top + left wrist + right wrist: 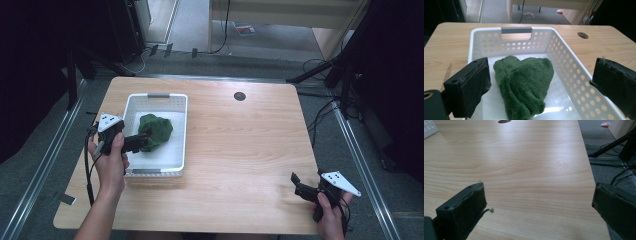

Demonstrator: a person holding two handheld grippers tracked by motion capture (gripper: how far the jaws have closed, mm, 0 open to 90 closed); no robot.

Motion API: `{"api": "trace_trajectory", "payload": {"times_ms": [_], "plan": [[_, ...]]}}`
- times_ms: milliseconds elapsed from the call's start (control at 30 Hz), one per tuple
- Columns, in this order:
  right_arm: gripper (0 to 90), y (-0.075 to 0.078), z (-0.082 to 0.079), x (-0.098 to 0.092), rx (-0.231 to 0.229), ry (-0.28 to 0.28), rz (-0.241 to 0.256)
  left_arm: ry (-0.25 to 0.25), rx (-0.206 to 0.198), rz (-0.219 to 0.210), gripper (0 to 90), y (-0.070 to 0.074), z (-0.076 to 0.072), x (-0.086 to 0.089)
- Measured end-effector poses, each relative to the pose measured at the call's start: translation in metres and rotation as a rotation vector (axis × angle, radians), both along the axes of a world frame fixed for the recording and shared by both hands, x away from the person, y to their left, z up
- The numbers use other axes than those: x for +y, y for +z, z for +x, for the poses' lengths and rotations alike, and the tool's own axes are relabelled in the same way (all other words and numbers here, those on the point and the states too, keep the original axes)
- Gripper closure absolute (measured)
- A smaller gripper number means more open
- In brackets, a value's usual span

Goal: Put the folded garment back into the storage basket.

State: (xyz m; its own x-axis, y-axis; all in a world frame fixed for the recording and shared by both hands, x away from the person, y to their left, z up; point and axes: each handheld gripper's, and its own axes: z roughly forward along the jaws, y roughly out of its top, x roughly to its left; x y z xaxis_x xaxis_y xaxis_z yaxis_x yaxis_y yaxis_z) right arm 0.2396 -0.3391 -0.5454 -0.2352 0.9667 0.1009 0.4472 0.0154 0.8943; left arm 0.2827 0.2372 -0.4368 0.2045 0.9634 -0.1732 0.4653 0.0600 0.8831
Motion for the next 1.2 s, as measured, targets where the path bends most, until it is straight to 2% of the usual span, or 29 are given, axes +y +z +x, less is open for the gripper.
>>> {"api": "trace_trajectory", "payload": {"times_ms": [167,300,333,433,533,633,800,900,1200], "plan": [[0.0,0.000,0.000,0.000,0.000,-0.002,-0.001,-0.002,-0.026,-0.004,2.4,0.000,-0.013,0.008],[0.0,0.000,0.000,0.000,0.000,-0.003,-0.002,0.001,-0.027,-0.008,2.4,-0.004,-0.023,0.016],[0.0,0.000,0.000,0.000,0.001,-0.004,-0.001,-0.012,-0.024,-0.022,2.4,-0.006,-0.027,0.019],[0.0,0.000,0.000,0.000,0.001,-0.005,-0.001,-0.013,-0.026,-0.014,2.4,-0.008,-0.033,0.022],[0.0,0.000,0.000,0.000,0.000,-0.005,-0.002,-0.016,-0.031,-0.025,2.4,-0.013,-0.041,0.028],[0.0,0.000,0.000,0.000,0.001,-0.007,0.000,-0.007,-0.045,0.014,2.4,-0.018,-0.052,0.033],[0.0,0.000,0.000,0.001,0.000,-0.006,-0.003,-0.012,-0.063,0.010,2.4,-0.022,-0.062,0.041],[0.0,0.000,0.000,0.000,0.000,-0.008,-0.003,-0.015,-0.090,0.016,2.4,-0.029,-0.071,0.050],[0.0,0.000,0.000,0.000,-0.002,-0.013,-0.003,0.019,-0.082,0.005,2.4,-0.048,-0.090,0.072]]}}
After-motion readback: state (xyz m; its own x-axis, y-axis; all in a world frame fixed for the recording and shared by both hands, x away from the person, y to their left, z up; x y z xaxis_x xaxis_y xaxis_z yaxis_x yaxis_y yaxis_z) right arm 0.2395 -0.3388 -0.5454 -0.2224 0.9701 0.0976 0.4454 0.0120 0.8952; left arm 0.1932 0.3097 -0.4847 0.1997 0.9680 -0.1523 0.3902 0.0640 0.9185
